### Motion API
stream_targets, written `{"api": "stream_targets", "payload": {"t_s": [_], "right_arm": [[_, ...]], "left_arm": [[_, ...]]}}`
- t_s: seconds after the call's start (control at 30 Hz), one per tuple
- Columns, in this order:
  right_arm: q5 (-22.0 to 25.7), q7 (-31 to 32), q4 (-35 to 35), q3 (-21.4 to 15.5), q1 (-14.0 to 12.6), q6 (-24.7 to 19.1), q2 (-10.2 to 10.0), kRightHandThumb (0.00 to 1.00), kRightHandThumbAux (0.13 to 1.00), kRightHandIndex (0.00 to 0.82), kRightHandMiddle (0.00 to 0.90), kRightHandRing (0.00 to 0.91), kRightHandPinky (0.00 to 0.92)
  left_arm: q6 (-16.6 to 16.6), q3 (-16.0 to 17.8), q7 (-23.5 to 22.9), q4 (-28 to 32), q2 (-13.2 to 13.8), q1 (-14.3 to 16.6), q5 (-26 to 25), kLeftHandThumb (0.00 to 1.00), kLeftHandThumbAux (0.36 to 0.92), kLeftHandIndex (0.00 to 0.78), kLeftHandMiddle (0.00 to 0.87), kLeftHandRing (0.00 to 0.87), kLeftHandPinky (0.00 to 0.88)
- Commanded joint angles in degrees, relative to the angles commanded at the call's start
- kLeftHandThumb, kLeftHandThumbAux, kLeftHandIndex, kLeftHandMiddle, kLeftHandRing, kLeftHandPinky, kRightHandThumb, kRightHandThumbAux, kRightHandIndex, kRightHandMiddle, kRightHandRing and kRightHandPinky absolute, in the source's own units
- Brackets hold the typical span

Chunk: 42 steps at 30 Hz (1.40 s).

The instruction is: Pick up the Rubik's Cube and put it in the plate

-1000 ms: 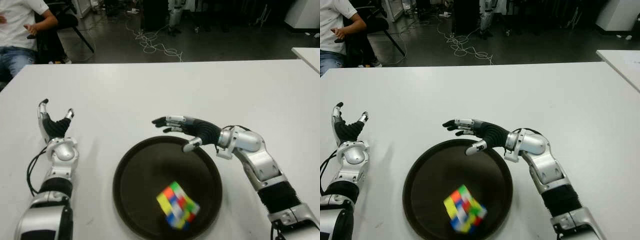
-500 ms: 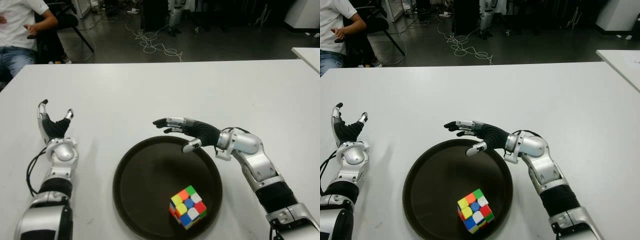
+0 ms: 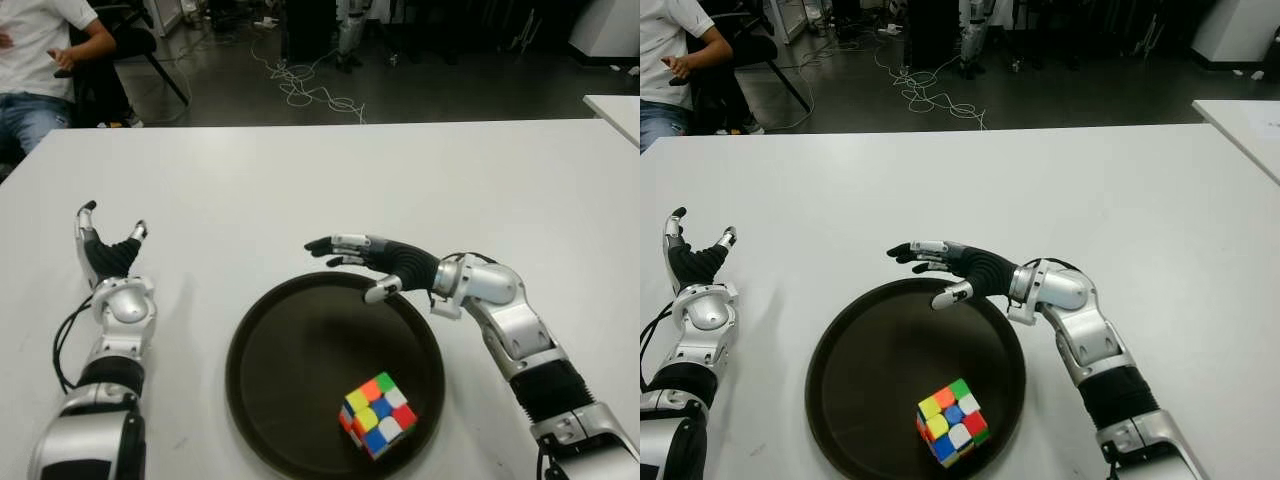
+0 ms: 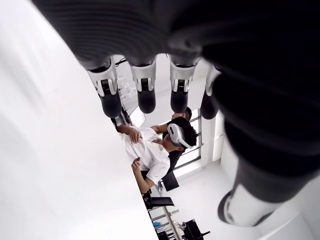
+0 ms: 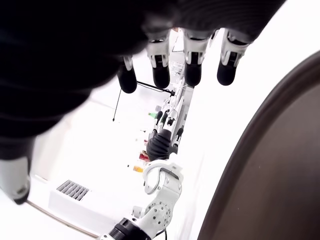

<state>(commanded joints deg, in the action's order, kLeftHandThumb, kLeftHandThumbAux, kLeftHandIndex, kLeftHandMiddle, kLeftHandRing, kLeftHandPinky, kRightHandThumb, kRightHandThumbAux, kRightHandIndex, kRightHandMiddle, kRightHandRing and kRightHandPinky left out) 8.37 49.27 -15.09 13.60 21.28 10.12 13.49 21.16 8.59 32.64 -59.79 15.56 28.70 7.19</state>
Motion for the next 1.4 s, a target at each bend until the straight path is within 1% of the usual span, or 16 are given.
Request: {"api": "stream_targets", "payload": {"t_s": [0.13,0.23,0.47,0.53,0.67,0.73,0.77,0.8,0.83,0.9,1.0,1.07,1.13,1.2,1.27,1.4], "right_arm": [[-0.03,-0.65,-0.24,-0.19,-0.31,0.34,-0.35,0.000,0.504,0.000,0.008,0.000,0.000],[-0.35,-0.97,-0.21,-0.19,-0.28,-0.02,-0.15,0.000,0.503,0.000,0.008,0.000,0.000],[-1.94,-2.44,0.62,-0.25,-0.43,-0.09,0.45,0.000,0.489,0.000,0.009,0.000,0.000],[-3.21,-4.03,0.84,-0.78,-0.15,0.56,0.84,0.000,0.486,0.000,0.007,0.000,0.000],[-2.62,-4.52,-1.43,-3.54,1.75,2.40,2.35,0.000,0.497,0.000,0.009,0.000,0.000],[-2.52,-5.69,-4.78,-5.91,3.09,5.40,3.45,0.000,0.524,0.004,0.015,0.000,0.000],[-1.84,-6.86,-7.61,-8.61,5.01,6.77,4.85,0.000,0.531,0.005,0.017,0.000,0.000],[-1.33,-7.63,-9.70,-10.51,6.44,7.79,5.82,0.000,0.562,0.014,0.022,0.000,0.000],[-0.85,-8.96,-10.26,-12.38,7.31,7.66,6.56,0.000,0.585,0.020,0.024,0.000,0.000],[-0.78,-11.19,-11.48,-14.61,8.33,7.81,7.22,0.000,0.608,0.025,0.025,0.000,0.000],[-1.23,-12.89,-13.48,-15.86,9.27,8.61,7.51,0.000,0.631,0.033,0.028,0.000,0.000],[-2.94,-16.32,-18.21,-16.62,10.23,11.00,7.61,0.000,0.646,0.034,0.029,0.000,0.000],[-4.20,-20.35,-22.64,-17.91,10.28,14.42,7.74,0.000,0.696,0.032,0.029,0.000,0.000],[-5.29,-25.89,-26.53,-19.74,9.69,17.76,7.88,0.000,0.739,0.028,0.028,0.000,0.000],[-5.87,-29.50,-27.62,-20.67,9.59,18.97,7.68,0.000,0.767,0.024,0.024,0.000,0.000],[-6.30,-33.57,-29.47,-21.53,9.45,20.17,7.36,0.000,0.788,0.013,0.008,0.000,0.000]], "left_arm": [[0.12,-0.15,-0.10,-0.06,0.10,-0.13,0.16,0.000,0.755,0.000,0.000,0.001,0.038],[-0.08,-0.21,0.01,-0.05,0.10,-0.04,0.24,0.000,0.747,0.000,0.000,0.004,0.039],[-0.23,-0.32,0.36,-0.42,0.03,0.07,0.39,0.000,0.750,0.002,0.009,0.011,0.032],[-0.21,-0.41,0.57,-0.50,0.02,0.09,0.54,0.000,0.751,0.004,0.010,0.011,0.031],[-0.16,-0.52,0.80,-0.69,0.00,0.15,0.73,0.000,0.752,0.007,0.009,0.011,0.030],[-0.05,-0.54,0.90,-0.80,-0.06,0.19,0.79,0.000,0.754,0.008,0.009,0.011,0.030],[-0.02,-0.47,0.86,-0.77,-0.12,0.18,0.69,0.000,0.755,0.008,0.009,0.012,0.029],[0.00,-0.42,0.83,-0.73,-0.16,0.17,0.61,0.000,0.757,0.007,0.012,0.014,0.032],[-0.07,-0.38,0.79,-0.64,-0.19,0.20,0.55,0.000,0.758,0.005,0.014,0.014,0.033],[-0.34,-0.39,0.79,-0.59,-0.18,0.31,0.55,0.000,0.757,0.003,0.014,0.013,0.033],[-0.64,-0.43,0.84,-0.63,-0.12,0.43,0.62,0.000,0.753,0.000,0.014,0.011,0.034],[-0.75,-0.35,0.80,-0.77,-0.09,0.49,0.54,0.000,0.751,0.000,0.014,0.010,0.033],[-0.83,-0.21,0.59,-0.94,-0.03,0.57,0.35,0.000,0.747,0.001,0.013,0.009,0.031],[-0.87,0.07,0.16,-0.98,0.01,0.64,-0.04,0.000,0.744,0.001,0.011,0.008,0.030],[-0.85,0.30,-0.23,-1.04,0.06,0.68,-0.40,0.000,0.741,0.000,0.011,0.008,0.030],[-0.88,0.25,-0.46,-1.41,0.26,0.72,-0.34,0.000,0.736,0.000,0.023,0.024,0.034]]}}
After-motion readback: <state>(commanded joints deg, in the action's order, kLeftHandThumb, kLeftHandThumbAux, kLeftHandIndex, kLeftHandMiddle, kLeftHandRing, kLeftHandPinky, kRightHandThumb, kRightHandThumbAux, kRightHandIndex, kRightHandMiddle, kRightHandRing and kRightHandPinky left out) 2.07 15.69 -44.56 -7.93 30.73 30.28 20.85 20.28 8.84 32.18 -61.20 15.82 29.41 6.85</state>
